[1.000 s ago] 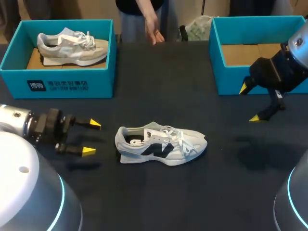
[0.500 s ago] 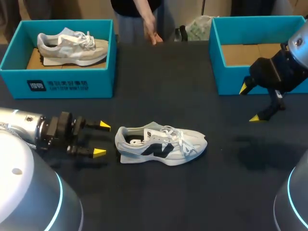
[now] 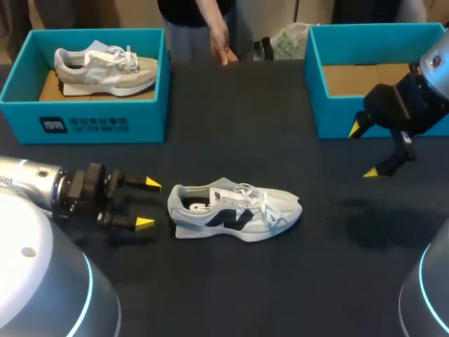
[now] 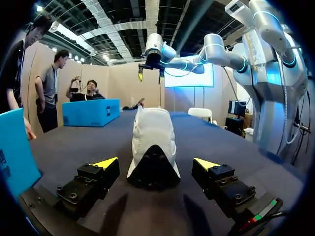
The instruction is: Take the shoe out of the shoebox, open the shoe tongue, remove and reinsert the insole, then place the shoe into the shoebox
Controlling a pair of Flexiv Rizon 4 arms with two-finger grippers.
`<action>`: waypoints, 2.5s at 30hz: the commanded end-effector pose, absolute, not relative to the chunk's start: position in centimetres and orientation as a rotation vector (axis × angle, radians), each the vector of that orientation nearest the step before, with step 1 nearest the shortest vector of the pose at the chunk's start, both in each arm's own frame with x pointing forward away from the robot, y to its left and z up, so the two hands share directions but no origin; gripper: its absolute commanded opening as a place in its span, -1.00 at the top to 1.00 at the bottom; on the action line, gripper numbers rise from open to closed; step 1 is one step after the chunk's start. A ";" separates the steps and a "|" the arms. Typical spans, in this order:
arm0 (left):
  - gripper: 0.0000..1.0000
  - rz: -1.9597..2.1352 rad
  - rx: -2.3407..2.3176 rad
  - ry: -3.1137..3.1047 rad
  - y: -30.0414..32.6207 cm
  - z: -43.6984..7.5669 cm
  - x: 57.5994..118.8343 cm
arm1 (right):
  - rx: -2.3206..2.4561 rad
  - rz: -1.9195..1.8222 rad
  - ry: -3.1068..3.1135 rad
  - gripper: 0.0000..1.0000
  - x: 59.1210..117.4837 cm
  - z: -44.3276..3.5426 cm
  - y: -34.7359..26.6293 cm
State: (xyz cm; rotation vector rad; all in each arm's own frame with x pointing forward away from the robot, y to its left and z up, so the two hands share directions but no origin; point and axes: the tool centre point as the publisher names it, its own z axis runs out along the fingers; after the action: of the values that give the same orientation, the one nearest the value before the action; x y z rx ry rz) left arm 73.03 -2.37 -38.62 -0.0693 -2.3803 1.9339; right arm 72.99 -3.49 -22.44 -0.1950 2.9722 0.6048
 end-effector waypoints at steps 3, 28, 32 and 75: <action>-1.00 1.881 -0.068 -2.489 -2.8 -37.9 72.4 | -0.195 0.601 2.972 -1.00 73.0 -22.6 -3.4; -1.00 1.783 -0.044 -2.556 -7.5 -40.3 73.4 | -0.195 0.601 2.972 -1.00 73.0 -22.6 -3.4; -1.00 1.782 -0.035 -2.547 -8.0 -40.8 73.2 | -0.195 0.601 2.972 -1.00 73.0 -22.6 -3.4; 1.00 1.715 0.030 -2.563 -11.5 -43.4 72.7 | -0.195 0.601 2.972 -1.00 73.0 -22.6 -3.4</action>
State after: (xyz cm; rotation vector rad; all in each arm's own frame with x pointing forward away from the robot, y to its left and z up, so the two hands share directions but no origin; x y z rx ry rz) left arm 72.66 -10.91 -42.81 0.0332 -2.5632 1.7242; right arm 72.99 -3.49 -22.44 -0.1951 2.9722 0.6049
